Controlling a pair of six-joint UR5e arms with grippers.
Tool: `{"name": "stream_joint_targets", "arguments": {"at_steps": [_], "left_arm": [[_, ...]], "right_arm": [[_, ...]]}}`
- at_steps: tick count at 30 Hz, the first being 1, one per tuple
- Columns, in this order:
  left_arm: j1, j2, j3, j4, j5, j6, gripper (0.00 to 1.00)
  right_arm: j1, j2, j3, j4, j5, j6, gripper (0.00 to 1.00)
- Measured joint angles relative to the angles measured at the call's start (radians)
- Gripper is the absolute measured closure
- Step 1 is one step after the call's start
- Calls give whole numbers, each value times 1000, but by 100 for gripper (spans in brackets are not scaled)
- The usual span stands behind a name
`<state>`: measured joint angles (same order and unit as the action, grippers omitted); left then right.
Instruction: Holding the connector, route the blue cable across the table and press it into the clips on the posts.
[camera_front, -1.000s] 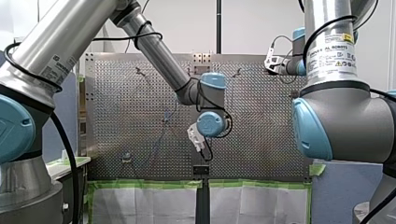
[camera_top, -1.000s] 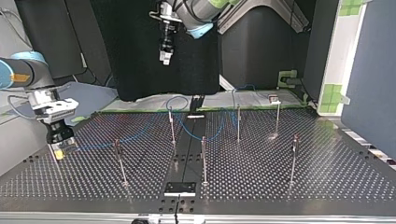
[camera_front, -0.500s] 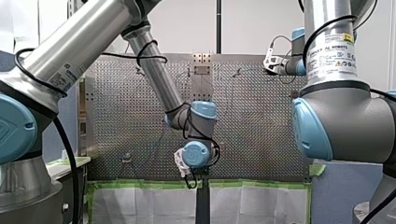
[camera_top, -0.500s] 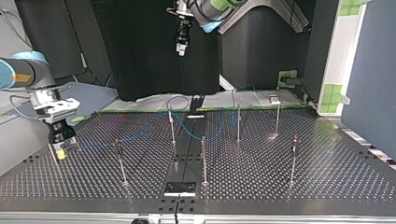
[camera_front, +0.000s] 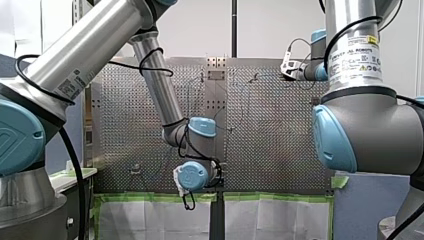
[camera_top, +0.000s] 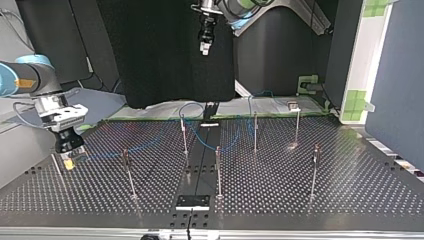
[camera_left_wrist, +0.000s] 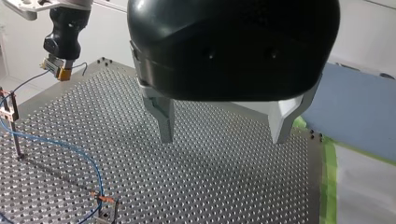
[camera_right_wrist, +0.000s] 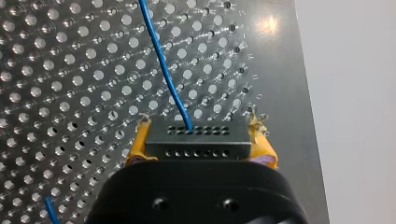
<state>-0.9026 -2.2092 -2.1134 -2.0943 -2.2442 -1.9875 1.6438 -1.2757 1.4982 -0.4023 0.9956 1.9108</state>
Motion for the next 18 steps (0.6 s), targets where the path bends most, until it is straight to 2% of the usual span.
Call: {"name": "stream_joint_targets", "arguments": {"at_steps": [18], "left_arm": [[6, 0, -16, 16, 1, 12, 0]], "right_arm": [[0, 0, 0, 0, 0, -1, 100]]}}
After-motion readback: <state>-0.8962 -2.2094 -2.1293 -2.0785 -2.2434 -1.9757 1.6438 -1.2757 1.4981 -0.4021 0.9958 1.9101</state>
